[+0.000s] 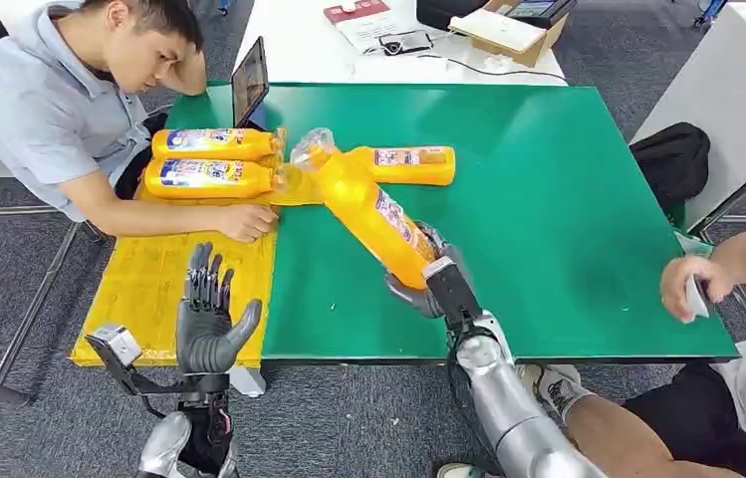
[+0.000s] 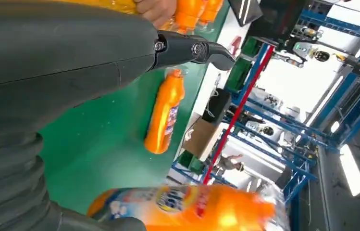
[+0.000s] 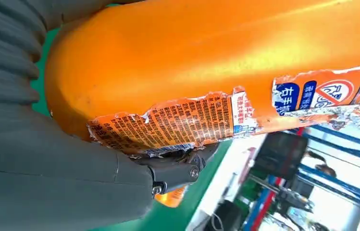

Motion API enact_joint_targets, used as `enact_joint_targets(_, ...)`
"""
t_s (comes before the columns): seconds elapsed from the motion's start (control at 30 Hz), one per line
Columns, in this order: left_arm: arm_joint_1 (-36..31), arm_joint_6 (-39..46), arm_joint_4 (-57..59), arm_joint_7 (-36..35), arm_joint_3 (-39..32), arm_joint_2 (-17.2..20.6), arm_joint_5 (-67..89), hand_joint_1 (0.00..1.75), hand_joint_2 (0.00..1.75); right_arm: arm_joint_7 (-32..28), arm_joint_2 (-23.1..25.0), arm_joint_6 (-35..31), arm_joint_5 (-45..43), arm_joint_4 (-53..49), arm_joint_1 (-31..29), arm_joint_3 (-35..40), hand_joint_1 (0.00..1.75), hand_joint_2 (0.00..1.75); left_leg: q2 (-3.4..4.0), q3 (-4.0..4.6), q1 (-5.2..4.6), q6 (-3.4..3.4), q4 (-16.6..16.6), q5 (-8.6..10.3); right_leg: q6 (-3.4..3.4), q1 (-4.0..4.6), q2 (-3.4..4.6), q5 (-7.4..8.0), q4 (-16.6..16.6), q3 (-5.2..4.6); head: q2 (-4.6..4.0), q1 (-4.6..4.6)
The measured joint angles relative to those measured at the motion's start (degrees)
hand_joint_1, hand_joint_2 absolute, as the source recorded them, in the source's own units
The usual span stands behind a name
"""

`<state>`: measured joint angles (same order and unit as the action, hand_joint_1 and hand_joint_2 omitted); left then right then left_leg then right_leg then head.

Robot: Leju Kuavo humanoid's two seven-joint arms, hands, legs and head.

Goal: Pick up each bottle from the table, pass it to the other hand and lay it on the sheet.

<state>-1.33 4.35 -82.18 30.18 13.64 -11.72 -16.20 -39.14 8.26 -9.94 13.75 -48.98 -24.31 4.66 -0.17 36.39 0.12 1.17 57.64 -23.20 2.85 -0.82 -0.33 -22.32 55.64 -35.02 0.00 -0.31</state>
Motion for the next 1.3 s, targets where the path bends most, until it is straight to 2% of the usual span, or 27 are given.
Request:
enact_joint_targets(0.33, -0.22, 0.92, 1.46, 1.14, 1.38, -0.44, 2.69, 0.00, 1.75, -0.06, 2.21, 0.24, -3.83, -6.54, 3.46, 2.36, 1.75, 1.75, 0.01, 0.00, 0.01, 0.00, 0.00, 0.00, 0.01, 0.01, 0.01, 0.01, 0.01, -0.01, -0.02, -0.02)
enact_joint_targets(0.53, -0.72, 0.63, 1.46, 2.16, 2.82, -0.50, 4.24, 0.00, 1.75, -0.13, 1.95, 2.28, 2.68, -4.77, 3.90, 10.49, 1.75, 1.75, -0.03, 0.02, 0.02, 0.00, 0.00, 0.00, -0.01, 0.01, -0.02, -0.01, 0.00, -0.05, -0.02, 0.00)
enact_joint_targets(0.67, -1.50, -0.63, 2.14, 1.44, 3.74, -0.50, 4.03, 0.00, 1.75, -0.68, 1.18, -1.79, 6.44, -4.62, 3.92, 16.24, 1.75, 1.75, 0.01, 0.04, 0.00, 0.00, 0.00, 0.00, 0.00, 0.00, 0.00, 0.01, 0.00, -0.06, 0.00, -0.02)
enact_joint_targets(0.9, -3.03, -3.36, 3.19, 1.11, 6.05, -0.57, 2.44, 0.00, 1.75, -0.63, 0.29, -1.40, 5.26, -2.55, 2.24, 26.83, 1.75, 1.75, -0.01, 0.08, 0.00, 0.00, 0.00, 0.01, 0.01, 0.00, -0.01, 0.01, 0.00, -0.08, 0.00, -0.02)
enact_joint_targets(1.0, -3.30, -8.20, 3.17, -1.24, 6.64, -0.55, -2.34, 0.00, 1.75, -0.61, -0.46, -1.81, 3.86, -0.99, 0.10, 31.38, 1.75, 1.75, 0.04, 0.05, 0.00, 0.00, 0.00, 0.01, 0.00, 0.01, 0.01, 0.01, 0.00, -0.09, 0.00, -0.02)
enact_joint_targets(1.3, -2.90, -9.61, 3.17, -1.99, 6.97, 0.02, -3.54, 0.00, 1.75, -0.59, -1.79, -2.10, 2.90, 0.58, -2.31, 35.43, 1.75, 1.75, 0.04, 0.08, 0.00, -0.01, 0.00, 0.01, 0.00, 0.00, 0.01, 0.01, 0.00, -0.12, 0.00, -0.02)
